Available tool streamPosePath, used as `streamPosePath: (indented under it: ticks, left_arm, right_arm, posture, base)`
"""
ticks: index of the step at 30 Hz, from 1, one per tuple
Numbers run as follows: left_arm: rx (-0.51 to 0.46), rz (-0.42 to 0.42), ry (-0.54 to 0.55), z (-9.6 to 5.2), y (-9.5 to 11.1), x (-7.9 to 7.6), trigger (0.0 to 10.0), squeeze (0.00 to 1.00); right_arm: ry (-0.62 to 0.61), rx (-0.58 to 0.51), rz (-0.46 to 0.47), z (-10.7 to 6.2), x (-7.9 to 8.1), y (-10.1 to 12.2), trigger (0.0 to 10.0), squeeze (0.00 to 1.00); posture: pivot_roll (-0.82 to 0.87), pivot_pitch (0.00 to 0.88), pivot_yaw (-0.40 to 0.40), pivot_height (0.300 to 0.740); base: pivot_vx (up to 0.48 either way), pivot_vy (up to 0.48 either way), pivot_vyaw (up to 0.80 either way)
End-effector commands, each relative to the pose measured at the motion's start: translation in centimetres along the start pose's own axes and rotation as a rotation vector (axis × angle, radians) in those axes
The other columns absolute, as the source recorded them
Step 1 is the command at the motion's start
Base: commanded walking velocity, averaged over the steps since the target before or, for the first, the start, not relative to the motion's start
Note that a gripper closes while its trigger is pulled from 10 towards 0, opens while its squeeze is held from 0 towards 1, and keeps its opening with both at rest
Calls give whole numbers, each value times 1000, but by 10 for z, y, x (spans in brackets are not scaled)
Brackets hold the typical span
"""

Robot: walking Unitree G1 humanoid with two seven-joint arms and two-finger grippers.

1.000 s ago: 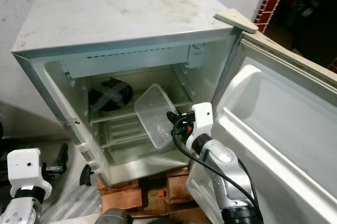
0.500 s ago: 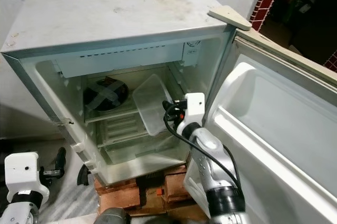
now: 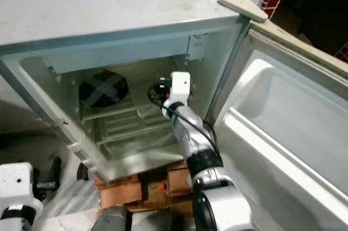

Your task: Restocking fridge

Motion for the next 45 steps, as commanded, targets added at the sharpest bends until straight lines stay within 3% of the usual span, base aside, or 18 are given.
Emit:
streamPosePath:
  ticks: [1, 9, 16, 24, 30, 39, 40, 41, 42, 43, 45]
  left_arm:
    - [11, 7, 8, -6, 1, 1, 10000, 0]
    - [46, 9, 36, -21, -1, 3, 10000, 0]
    - [56, 6, 44, -30, 3, 5, 10000, 0]
    - [63, -8, 40, -36, 7, -1, 10000, 0]
    - [96, -19, 47, -48, 6, -3, 10000, 0]
    - [118, -21, 35, -56, 7, -6, 10000, 0]
    - [119, -21, 35, -56, 7, -6, 10000, 0]
    - [121, -22, 34, -56, 7, -7, 10000, 0]
    - [121, -22, 34, -56, 7, -7, 10000, 0]
    - [121, -23, 33, -56, 7, -7, 10000, 0]
    - [122, -24, 32, -55, 7, -8, 10000, 0]
  right_arm:
    - [-38, -15, -4, 6, 0, 5, 10000, 0]
    - [-177, -62, 47, 18, 4, 18, 10000, 0]
    - [-243, -50, 114, 21, 10, 12, 10000, 0]
    - [-298, 20, 256, 20, 11, -3, 10000, 0]
    - [-239, 67, 404, 23, 25, -10, 10000, 0]
    - [-86, 29, 520, 35, 52, 20, 10000, 0]
    - [-72, 25, 543, 36, 54, 21, 10000, 341]
    - [-52, 34, 520, 37, 61, 24, 10000, 937]
    - [-52, 34, 520, 37, 61, 24, 10000, 937]
    - [-44, 37, 524, 38, 64, 24, 10000, 1000]
    - [-25, 41, 538, 38, 68, 25, 10000, 1000]
  posture:
    - [397, 190, -94, 740]
    - [429, 215, -121, 740]
    - [436, 244, -132, 740]
    - [432, 286, -161, 740]
    - [440, 330, -179, 740]
    - [441, 365, -189, 740]
    - [441, 365, -189, 740]
    - [439, 367, -193, 740]
    - [439, 367, -193, 740]
    - [439, 367, -193, 740]
    - [440, 364, -196, 740]
  base:
    - [0, 0, 0]
    - [0, 0, 0]
    - [0, 0, 0]
    - [0, 0, 0]
    - [0, 0, 0]
    - [0, 0, 0]
    - [0, 0, 0]
    - [0, 0, 0]
    - [0, 0, 0]
    - [0, 0, 0]
    - [0, 0, 0]
Point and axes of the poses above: a point about 5 cm out from each wrist's last joint towards the gripper, its own z axis pointing out of the wrist towards the gripper, its own y axis along the axis of the wrist's last joint, x = y × z, the point moved 2 cm from there along z, pointing out of the wrist towards the gripper, and after that the axes turned 1 degree about z, right-handed, at the moved point
